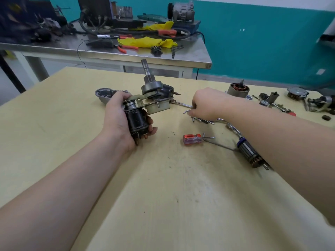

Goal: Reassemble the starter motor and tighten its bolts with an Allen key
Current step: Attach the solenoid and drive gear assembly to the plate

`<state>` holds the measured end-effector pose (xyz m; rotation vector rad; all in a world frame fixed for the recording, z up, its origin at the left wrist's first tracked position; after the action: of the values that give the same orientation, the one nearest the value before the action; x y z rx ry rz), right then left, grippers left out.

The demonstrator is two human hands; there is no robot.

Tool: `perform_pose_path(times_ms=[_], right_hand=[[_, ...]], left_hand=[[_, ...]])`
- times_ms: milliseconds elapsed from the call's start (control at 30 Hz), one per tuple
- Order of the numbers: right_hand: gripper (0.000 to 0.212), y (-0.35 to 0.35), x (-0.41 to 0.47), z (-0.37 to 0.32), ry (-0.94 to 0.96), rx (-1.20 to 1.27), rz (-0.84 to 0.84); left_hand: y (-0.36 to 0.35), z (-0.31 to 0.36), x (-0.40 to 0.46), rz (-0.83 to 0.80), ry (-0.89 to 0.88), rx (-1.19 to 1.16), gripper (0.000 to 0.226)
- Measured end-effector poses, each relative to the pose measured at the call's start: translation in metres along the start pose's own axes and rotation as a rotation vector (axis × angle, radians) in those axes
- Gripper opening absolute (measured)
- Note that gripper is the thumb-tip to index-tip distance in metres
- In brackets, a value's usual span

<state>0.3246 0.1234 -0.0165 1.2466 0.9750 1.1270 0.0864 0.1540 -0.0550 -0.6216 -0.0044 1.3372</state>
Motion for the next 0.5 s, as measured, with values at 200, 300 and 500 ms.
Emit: perform_pose_path(times_ms=[200,300,500], right_hand=[[0.03,-0.016,0.008,-0.011,-0.058,-0.053,-0.059],[0.033,-0.019,0.011,-0.015,-0.069,-0.054,-0.053],[0.024,-0.017,0.005,-0.014,-0.104,0.068,-0.062]], left_hand=[[0.0,0.003,-0.001,0.005,0.001,-0.014,0.031],[0.002,0.006,-0.001,0.004,0.005,-0.022,0.034],[0.001,0.005,-0.002,0.006,0.007,-0.015,0.031]])
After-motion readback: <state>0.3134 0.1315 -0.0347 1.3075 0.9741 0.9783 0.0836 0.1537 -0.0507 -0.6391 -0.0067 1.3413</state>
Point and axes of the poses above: each hand's wrist, its own x-axis towards the middle knuckle, its own y-axis out of the back of the hand, z = x × y, the point moved 3 cm from there along x, towards the middle knuckle, and after that the axes turned 6 degrees about z, right-handed, at the moved point
